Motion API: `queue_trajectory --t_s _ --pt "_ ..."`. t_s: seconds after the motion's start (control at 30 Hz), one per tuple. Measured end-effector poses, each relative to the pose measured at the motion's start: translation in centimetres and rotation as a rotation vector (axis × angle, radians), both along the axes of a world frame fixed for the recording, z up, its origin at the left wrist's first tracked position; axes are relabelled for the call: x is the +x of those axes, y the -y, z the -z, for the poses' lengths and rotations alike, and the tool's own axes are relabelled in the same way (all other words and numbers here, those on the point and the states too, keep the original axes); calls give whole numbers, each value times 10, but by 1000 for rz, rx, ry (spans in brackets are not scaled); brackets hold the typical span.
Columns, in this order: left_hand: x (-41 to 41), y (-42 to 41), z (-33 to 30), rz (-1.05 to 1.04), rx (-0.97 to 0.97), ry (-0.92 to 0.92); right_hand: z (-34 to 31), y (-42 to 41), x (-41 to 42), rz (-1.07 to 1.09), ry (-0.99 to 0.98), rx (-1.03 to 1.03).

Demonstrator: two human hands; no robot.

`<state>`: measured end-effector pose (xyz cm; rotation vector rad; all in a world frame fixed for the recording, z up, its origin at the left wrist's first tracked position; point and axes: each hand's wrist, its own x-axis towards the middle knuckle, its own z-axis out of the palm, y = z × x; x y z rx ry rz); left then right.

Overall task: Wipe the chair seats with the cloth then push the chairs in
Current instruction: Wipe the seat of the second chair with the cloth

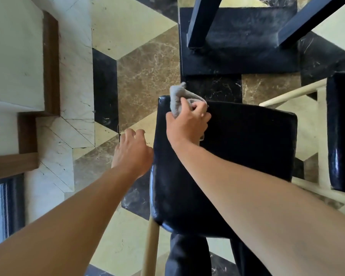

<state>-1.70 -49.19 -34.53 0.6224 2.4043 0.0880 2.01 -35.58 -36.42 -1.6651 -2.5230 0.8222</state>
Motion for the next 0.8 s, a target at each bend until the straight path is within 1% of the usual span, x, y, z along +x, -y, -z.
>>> queue_trajectory --t_s 0.07,0.2,0.3,0.37,0.5,0.57,0.6,0.67,0.77,0.8 --pt "0 7 0 -8 14 2 -3 5 -11 -152 33 18" --pt "0 24 -2 -15 13 14 -9 28 -18 -493 158 38" --pt "2 34 -5 -39 0 28 -11 42 -8 -633 163 -31" --pt "3 41 -7 -43 -10 23 -13 50 1 -623 108 -111" --pt "4 48 -12 -91 7 27 -21 59 20 -398 -89 -333" --pt "5 49 -17 -129 38 28 -29 60 26 -367 -157 -371" --pt "5 49 -19 -144 54 25 -33 61 28 -416 -164 -369" --pt "6 56 -23 -173 79 15 -39 68 35 -617 -119 -350" --pt "13 72 -24 -252 109 19 -42 84 44 -1052 66 -212" --pt "16 75 -23 -276 112 22 -42 89 47 -1174 113 -213"
